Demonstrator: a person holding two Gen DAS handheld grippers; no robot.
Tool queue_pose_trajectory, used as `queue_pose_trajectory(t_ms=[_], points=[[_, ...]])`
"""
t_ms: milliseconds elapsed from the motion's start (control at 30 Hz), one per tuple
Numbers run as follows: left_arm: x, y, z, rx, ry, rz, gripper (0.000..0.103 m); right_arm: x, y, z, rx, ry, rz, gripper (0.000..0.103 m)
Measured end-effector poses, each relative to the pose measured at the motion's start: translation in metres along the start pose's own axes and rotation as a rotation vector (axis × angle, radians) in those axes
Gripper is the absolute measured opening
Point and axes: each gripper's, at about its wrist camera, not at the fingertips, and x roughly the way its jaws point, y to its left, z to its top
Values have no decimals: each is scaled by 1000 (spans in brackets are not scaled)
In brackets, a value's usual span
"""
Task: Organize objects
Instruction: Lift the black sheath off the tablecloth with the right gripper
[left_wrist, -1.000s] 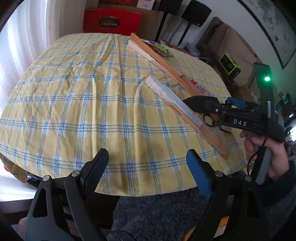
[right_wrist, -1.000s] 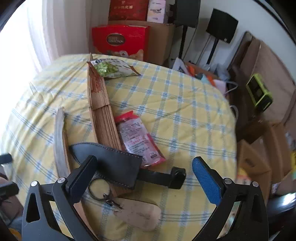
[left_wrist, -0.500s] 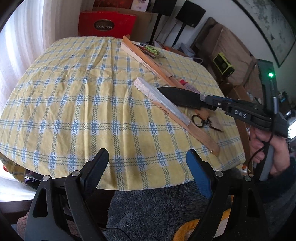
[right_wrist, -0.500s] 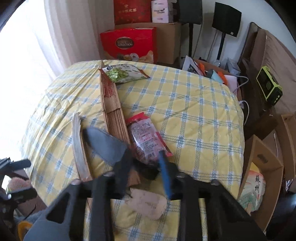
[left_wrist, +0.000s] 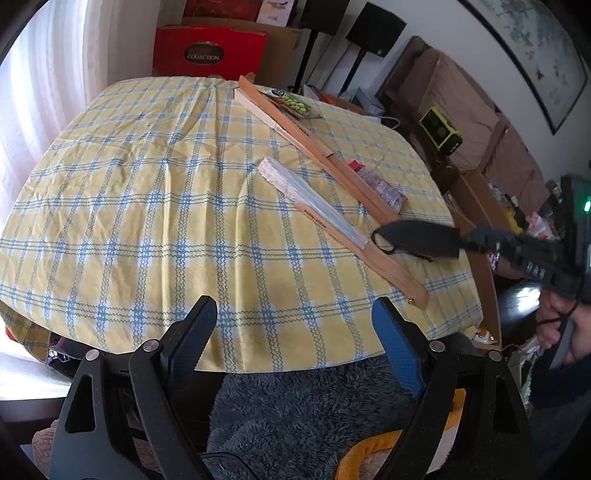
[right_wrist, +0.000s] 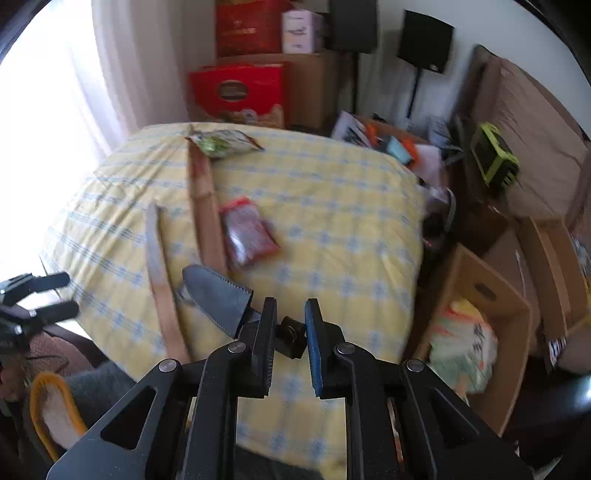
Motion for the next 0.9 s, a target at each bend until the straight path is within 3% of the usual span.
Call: queue_pose_trajectory(t_ms=[33,133,167,300,400,567,667,800,900], points=[[-1,0,0,-3,0,-8,84,1,-1,-6,-21,23,-11,18],[-3,3,0,-15,-2,-17,84,4,4,-23,-149,59,-63,56],[-3,4,-1,-18,-3,-16,84,0,7,-26,-180,38,-59,62],[-2,8,-1,-36,6,-17,84,-9,18,-22,-245,-20,27,67],[-5,9,-1,-52,13,-46,84,-5,31,-17,-334,-54,128,77],[-11,11,-1,-52,1,-39,84,38,46,-13,-433,68,111,76],[-5,14,-2,-51,30,-49,84,50,43,-13,-410,67,113,74],[2,13,-5,-52,68,-64,84,50,33,-17,-309,50,171,55],[0,8,-5,-36,68,-65,84,41,32,-25,-269,36,196,48]])
